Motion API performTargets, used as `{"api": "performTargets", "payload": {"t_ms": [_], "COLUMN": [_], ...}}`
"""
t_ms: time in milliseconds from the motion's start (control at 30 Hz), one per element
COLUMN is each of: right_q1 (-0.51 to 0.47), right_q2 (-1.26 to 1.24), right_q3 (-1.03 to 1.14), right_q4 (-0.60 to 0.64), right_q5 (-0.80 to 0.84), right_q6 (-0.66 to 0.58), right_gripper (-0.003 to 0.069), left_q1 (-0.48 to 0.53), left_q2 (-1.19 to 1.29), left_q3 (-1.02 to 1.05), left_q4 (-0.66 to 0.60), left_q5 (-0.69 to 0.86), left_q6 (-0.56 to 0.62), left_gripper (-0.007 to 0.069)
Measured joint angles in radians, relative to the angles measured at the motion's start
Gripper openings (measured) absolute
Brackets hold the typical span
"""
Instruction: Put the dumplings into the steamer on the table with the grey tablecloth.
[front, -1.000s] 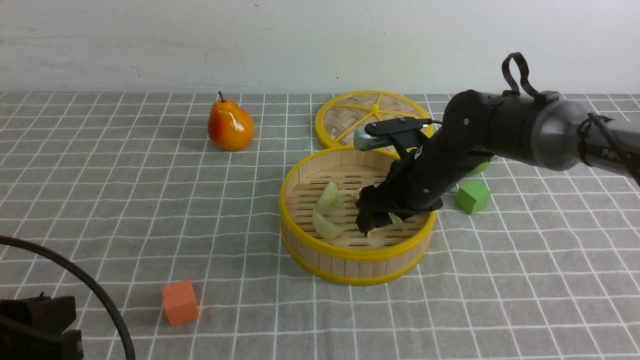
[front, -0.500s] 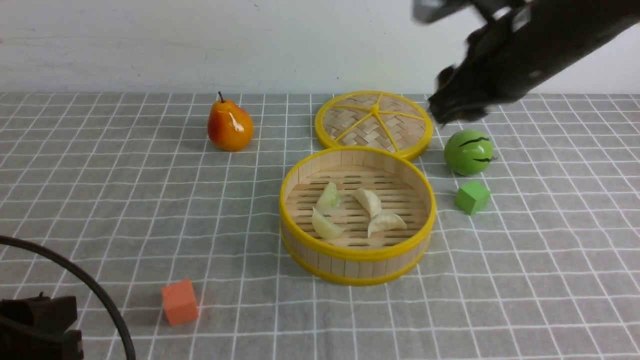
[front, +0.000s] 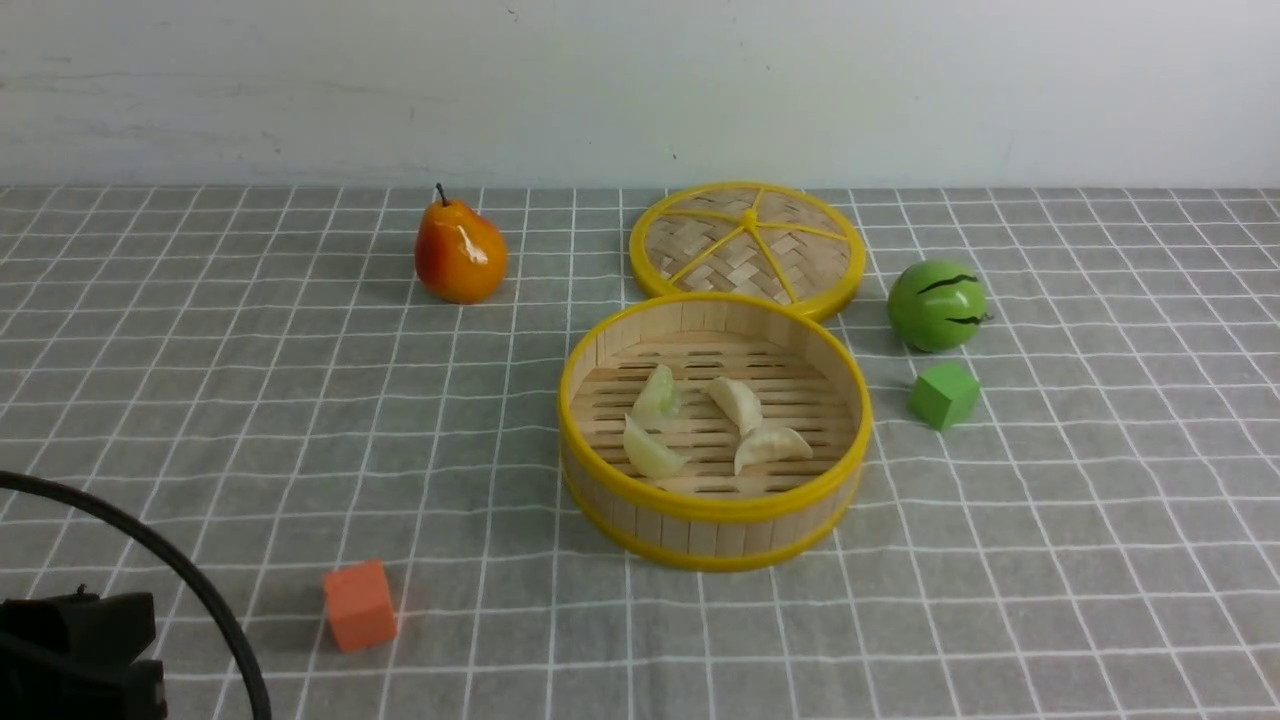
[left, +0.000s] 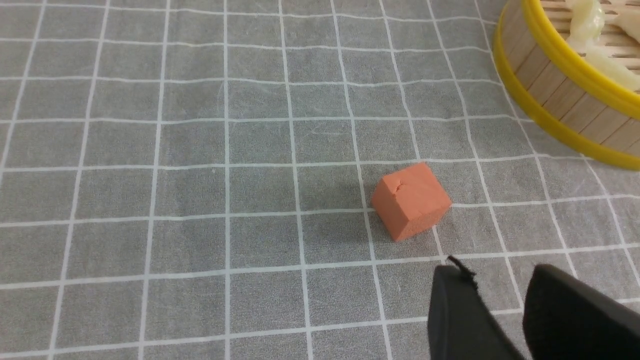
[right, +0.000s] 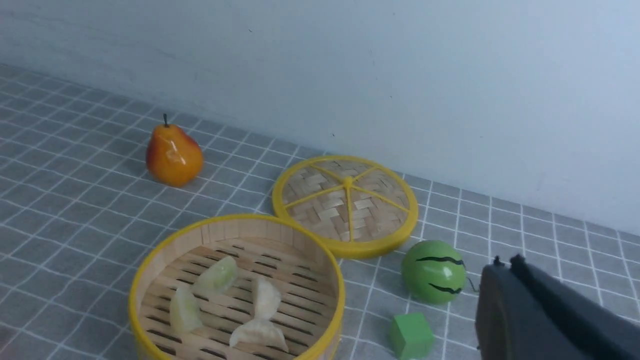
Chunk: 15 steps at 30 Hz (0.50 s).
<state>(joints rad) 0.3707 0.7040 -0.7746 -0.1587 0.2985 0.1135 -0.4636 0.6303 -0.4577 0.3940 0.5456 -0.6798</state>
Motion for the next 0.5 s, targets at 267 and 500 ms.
{"api": "performTargets", "payload": {"t_ms": [267,500], "right_q1": [0.000,0.000], "right_q2": [-0.350,-0.551], "right_q3": [0.582,0.798], "right_q4": [-0.243,-0.424], "right_q5": [-0.520,-0.713], "right_q6": [-0.041,-0.028], "right_gripper": [-0.0017,-0.0011], "left_q1": [0.000,0.000], "left_q2": [0.000,0.000], "left_q3": [0.000,0.000], "left_q4": [0.000,0.000], "left_q5": [0.001,0.002], "left_q6": [0.000,0.000], "left_gripper": [0.0206,0.0213]}}
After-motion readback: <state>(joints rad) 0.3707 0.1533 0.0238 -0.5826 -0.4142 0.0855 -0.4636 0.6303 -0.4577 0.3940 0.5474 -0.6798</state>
